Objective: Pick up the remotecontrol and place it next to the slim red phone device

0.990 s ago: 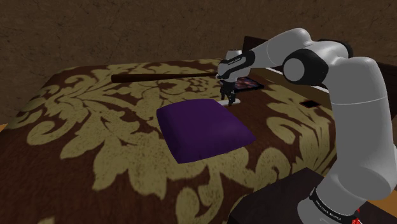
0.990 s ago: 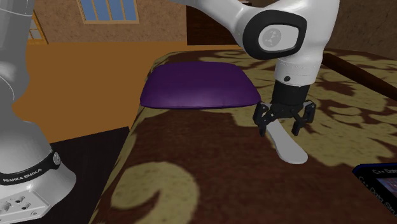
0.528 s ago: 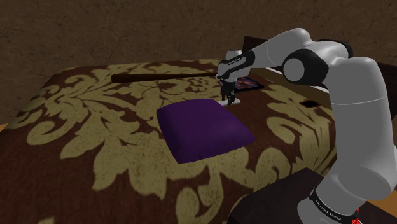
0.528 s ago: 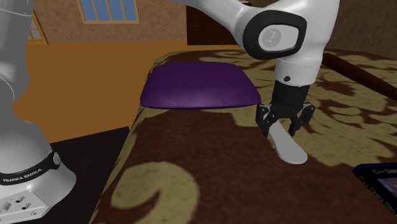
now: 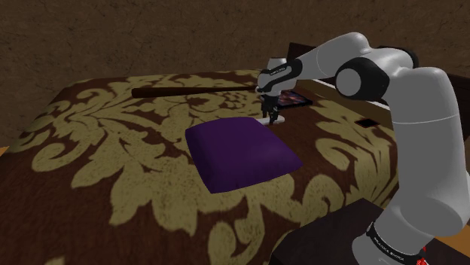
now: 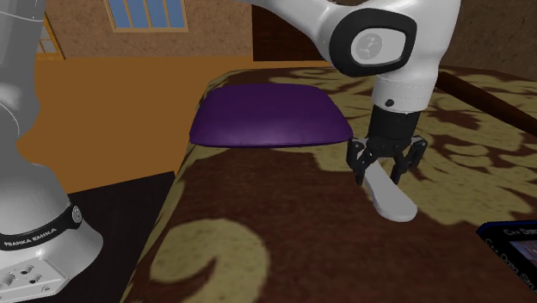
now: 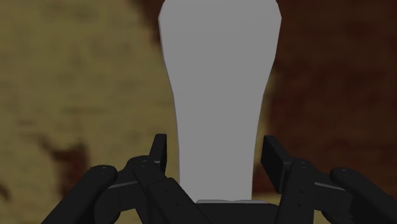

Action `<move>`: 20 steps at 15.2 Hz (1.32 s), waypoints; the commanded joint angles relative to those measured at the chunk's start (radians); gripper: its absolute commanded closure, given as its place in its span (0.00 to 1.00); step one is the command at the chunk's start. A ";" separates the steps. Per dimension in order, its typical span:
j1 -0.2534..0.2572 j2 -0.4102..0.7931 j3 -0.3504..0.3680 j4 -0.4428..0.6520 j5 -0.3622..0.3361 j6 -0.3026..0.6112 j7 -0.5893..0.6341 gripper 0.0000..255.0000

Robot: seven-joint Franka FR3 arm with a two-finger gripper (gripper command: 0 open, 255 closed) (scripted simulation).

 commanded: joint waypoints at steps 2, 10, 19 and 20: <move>0.001 -0.018 -0.004 0.012 -0.006 -0.029 0.003 1.00; 0.004 -0.055 -0.012 0.066 -0.021 -0.117 0.012 1.00; -0.011 -0.185 -0.043 -0.069 -0.051 -0.109 -0.038 1.00; -0.016 -0.211 -0.050 -0.107 -0.057 -0.097 -0.052 1.00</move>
